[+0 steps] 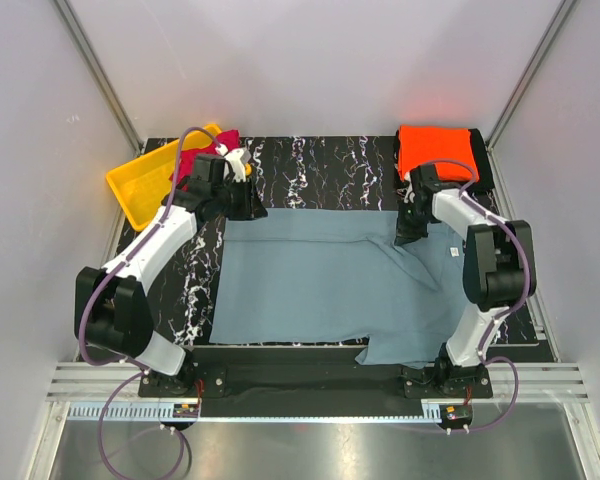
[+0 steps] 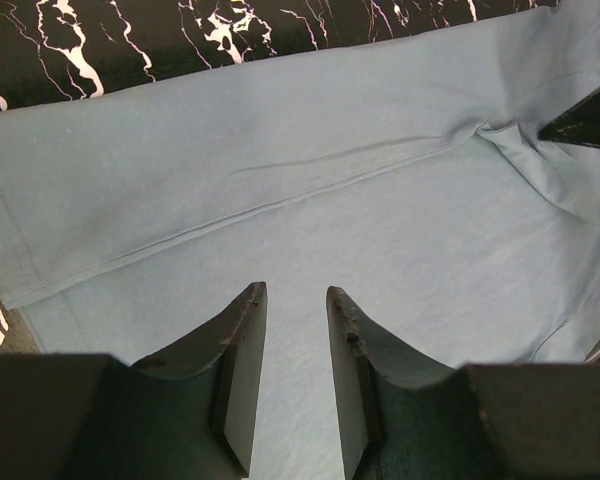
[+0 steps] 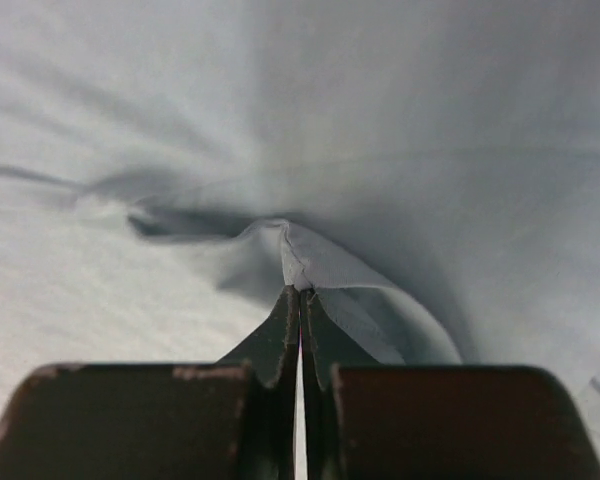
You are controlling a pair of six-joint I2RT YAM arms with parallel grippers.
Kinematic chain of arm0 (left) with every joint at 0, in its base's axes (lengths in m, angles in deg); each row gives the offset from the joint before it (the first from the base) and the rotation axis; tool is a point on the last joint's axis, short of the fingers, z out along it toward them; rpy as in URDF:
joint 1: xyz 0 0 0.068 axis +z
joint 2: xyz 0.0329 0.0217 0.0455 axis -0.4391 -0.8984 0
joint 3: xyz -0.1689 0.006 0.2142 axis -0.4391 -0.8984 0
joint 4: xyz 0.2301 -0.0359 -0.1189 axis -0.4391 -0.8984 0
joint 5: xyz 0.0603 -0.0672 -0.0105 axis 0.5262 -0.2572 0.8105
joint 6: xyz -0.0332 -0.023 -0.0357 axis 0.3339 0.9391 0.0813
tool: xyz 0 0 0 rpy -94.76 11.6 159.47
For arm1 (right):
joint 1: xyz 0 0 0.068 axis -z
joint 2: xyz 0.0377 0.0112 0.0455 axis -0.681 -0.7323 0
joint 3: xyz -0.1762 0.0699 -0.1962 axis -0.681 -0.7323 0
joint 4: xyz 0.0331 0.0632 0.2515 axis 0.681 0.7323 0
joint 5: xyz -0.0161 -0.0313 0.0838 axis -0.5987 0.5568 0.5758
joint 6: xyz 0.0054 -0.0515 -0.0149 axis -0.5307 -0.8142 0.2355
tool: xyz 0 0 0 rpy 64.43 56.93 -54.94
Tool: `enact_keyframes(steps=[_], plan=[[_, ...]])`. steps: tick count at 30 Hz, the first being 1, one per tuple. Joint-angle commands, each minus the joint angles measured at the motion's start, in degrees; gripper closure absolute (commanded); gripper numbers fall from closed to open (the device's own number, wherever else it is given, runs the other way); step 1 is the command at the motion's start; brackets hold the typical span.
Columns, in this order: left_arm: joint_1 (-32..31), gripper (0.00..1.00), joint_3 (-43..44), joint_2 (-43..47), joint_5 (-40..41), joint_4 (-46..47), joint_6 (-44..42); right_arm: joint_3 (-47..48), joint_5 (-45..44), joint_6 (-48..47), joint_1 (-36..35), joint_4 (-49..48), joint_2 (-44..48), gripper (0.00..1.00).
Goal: Fold and stack the t-shirts
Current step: Fold the tshirt
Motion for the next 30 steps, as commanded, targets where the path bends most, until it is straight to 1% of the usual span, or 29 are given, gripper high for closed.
enact_keyframes(steps=[1,6,8,11,12,14,15,16,18,19,20,21,22,23,24,25,26,27,30], plan=[[0.0,0.64,-0.5,2.1,-1.1,2.7,0.2,-2.4,-3.5,3.8,-3.4,3.9,6.9,1.00],[-0.6,0.64,-0.8,1.5,-0.6,2.7,2.6,-7.2,-4.7,7.0,-7.0,5.5,12.1,1.00],[-0.6,0.64,-0.7,0.4,-1.8,2.8,4.0,-8.8,-2.9,7.9,-9.0,5.6,13.4,0.96],[-1.0,0.64,-0.2,-0.6,-5.1,2.8,5.6,-10.3,1.0,8.5,-11.6,6.0,15.1,0.88],[-1.4,0.63,-0.5,-0.6,-5.9,2.9,5.9,-10.9,1.5,9.4,-12.0,6.3,16.4,0.82],[-3.5,0.62,-1.0,-0.5,-5.2,3.6,6.9,-12.4,2.4,12.5,-12.2,7.0,18.6,0.75],[-4.2,0.62,-2.1,-0.5,-4.3,4.2,8.3,-12.8,2.4,13.8,-12.3,7.3,21.2,0.68],[-5.0,0.62,-2.8,-0.3,-4.1,6.1,9.4,-13.2,1.7,15.6,-12.3,7.6,22.5,0.65],[-7.2,0.61,-6.0,-0.3,-4.1,9.7,12.5,-13.3,-4.6,23.2,-11.9,8.9,25.5,0.62],[-8.0,0.61,-7.3,-0.4,-3.7,14.7,17.1,-13.4,-7.1,25.9,-11.6,10.9,26.1,0.61],[-9.9,0.61,-8.7,-0.4,-2.7,17.3,19.5,-13.8,-9.8,29.4,-11.0,11.2,26.6,0.61],[-11.0,0.60,-10.7,-0.6,-0.3,19.4,23.8,-14.3,-10.6,30.8,-9.6,11.2,27.5,0.62],[-12.1,0.60,-11.4,-0.9,0.7,22.9,25.3,-15.7,-11.5,31.8,-8.4,11.4,27.8,0.62],[-14.9,0.59,-11.6,-2.6,1.3,24.0,26.3,-16.4,-11.8,32.6,-6.7,11.4,28.0,0.63],[-16.2,0.59,-10.4,-3.7,2.0,24.4,26.9,-17.3,-11.9,32.9,-4.9,11.4,28.4,0.64],[-17.6,0.59,-9.4,-5.0,2.5,24.5,27.1,-18.9,-12.4,33.0,-0.5,11.4,28.6,0.64],[-20.0,0.59,-8.4,-7.7,2.9,24.4,27.1,-19.7,-13.6,32.1,1.6,11.4,28.7,0.65],[-21.1,0.58,-6.6,-9.1,3.8,24.5,27.3,-20.9,-14.0,31.4,5.7,11.4,28.8,0.65],[-24.3,0.58,-2.9,-14.7,3.4,26.2,27.5,-21.5,-14.2,29.1,10.3,10.6,28.2,0.66]])
